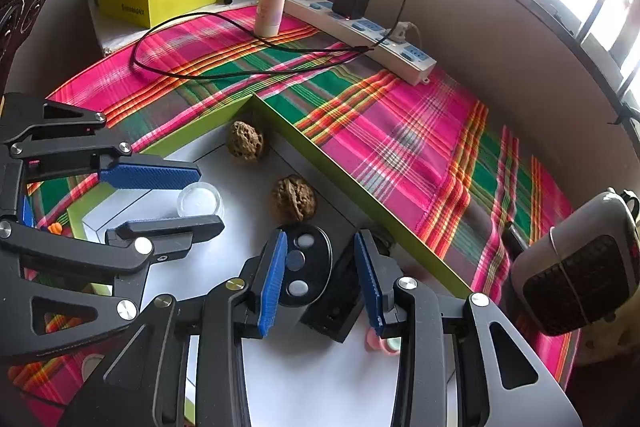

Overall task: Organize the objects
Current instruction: 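Open left gripper releasing the jar while right gripper releases the black disc in the tray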

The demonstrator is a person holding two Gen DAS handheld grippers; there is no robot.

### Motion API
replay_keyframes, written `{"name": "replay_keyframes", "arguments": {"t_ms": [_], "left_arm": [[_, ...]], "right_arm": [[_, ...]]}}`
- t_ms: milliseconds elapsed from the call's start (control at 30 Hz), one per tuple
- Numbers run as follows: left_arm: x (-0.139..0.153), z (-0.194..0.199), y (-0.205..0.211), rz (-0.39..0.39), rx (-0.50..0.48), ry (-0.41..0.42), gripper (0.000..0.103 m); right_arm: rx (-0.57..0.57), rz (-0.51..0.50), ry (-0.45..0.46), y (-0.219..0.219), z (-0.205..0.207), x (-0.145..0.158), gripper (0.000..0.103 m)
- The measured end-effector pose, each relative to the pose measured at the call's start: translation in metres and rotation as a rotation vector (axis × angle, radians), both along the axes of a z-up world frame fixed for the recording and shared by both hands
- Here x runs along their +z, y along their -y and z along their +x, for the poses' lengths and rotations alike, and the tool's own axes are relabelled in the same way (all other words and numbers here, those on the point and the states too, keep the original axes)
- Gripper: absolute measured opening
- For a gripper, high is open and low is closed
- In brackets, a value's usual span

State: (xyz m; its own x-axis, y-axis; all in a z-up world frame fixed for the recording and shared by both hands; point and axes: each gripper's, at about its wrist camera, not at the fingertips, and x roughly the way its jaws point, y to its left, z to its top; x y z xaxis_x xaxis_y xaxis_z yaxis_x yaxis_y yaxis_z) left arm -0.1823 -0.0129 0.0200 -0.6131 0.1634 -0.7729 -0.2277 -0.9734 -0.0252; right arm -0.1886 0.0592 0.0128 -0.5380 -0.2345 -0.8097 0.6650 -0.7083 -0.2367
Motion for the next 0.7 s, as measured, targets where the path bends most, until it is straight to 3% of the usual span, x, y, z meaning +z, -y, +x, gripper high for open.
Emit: {"name": "replay_keyframes", "arguments": {"t_ms": [700], "left_arm": [[0.01,0.013,0.004,0.016,0.014,-0.01,0.035]], "right_arm": [[-0.033,-0.019,-0.002,-0.009,0.01,0.003,0.037]]}}
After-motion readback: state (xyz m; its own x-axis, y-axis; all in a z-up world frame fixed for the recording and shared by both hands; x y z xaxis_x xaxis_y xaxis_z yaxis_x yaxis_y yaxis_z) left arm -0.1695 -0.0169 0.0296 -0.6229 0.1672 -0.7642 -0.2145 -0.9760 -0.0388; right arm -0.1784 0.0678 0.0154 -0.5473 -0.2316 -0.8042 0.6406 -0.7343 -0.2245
